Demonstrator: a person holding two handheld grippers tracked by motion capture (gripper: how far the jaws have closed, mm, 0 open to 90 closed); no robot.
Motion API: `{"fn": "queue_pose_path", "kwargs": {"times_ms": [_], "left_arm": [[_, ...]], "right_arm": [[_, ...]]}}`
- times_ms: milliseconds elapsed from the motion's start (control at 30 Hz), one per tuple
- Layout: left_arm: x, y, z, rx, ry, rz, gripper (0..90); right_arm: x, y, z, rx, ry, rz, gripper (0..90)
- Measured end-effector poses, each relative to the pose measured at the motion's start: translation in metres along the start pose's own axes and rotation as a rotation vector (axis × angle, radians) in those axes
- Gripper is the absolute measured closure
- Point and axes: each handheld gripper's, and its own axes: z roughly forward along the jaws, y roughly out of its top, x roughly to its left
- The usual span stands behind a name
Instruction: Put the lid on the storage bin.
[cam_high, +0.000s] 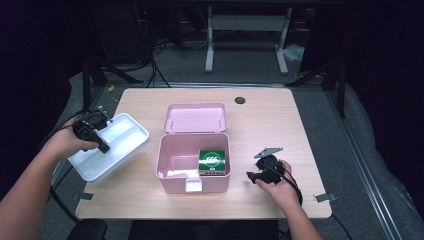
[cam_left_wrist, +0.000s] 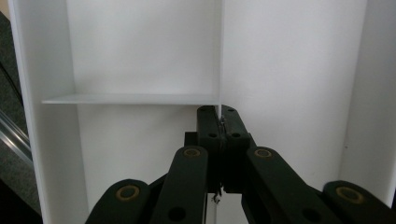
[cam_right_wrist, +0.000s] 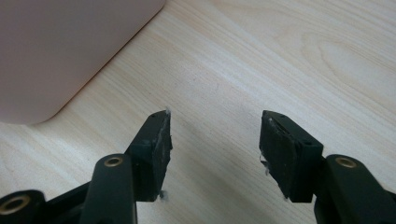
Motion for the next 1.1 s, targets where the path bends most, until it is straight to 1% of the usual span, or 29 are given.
{"fn": "queue_pose_path", "kwargs": {"times_ms": [100,133,267,300,367,433,533,567,733,800,933,1100], "left_arm": [[-0.003,0.003,-0.006,0.003,0.011,0.012,89.4],[-0.003,0.005,-0.008,0.002,0.014,0.016,89.4],[-0.007,0.009,-0.014,0.004,0.009,0.042,89.3],[-0.008,0.011,-0.016,0.009,0.012,0.048,89.3],[-0.011,0.013,-0.019,0.002,0.016,0.06,89.3],[-0.015,0.017,-0.022,0.005,0.014,0.092,89.3],[-0.022,0.023,-0.029,0.004,0.027,0.128,89.3],[-0.025,0.025,-0.032,0.001,0.028,0.138,89.3],[-0.037,0.037,-0.043,-0.021,0.029,0.195,89.3],[-0.042,0.042,-0.046,-0.03,0.023,0.215,89.3],[-0.054,0.055,-0.048,-0.03,0.013,0.275,89.3],[-0.072,0.075,-0.045,-0.03,0.006,0.332,89.3]], "right_arm": [[0.0,0.0,0.0,-0.001,0.009,-0.003,42.9],[0.001,0.0,0.0,0.0,0.0,-0.005,43.0],[0.0,0.0,0.0,-0.001,0.008,-0.004,42.9],[0.0,0.0,0.001,-0.001,0.006,-0.006,43.0],[0.0,0.0,0.001,0.0,-0.001,-0.007,43.0],[0.0,0.0,0.001,0.0,-0.001,-0.008,42.9],[0.0,0.0,0.001,0.0,-0.004,-0.01,42.9],[0.0,0.0,0.001,-0.002,0.0,-0.008,43.0],[-0.001,0.0,0.0,-0.003,-0.013,-0.009,42.9],[-0.001,0.0,0.0,-0.004,-0.014,-0.009,43.0],[-0.002,0.0,0.0,-0.004,-0.015,-0.01,42.9],[-0.003,0.0,0.0,-0.009,-0.008,-0.008,42.9]]}}
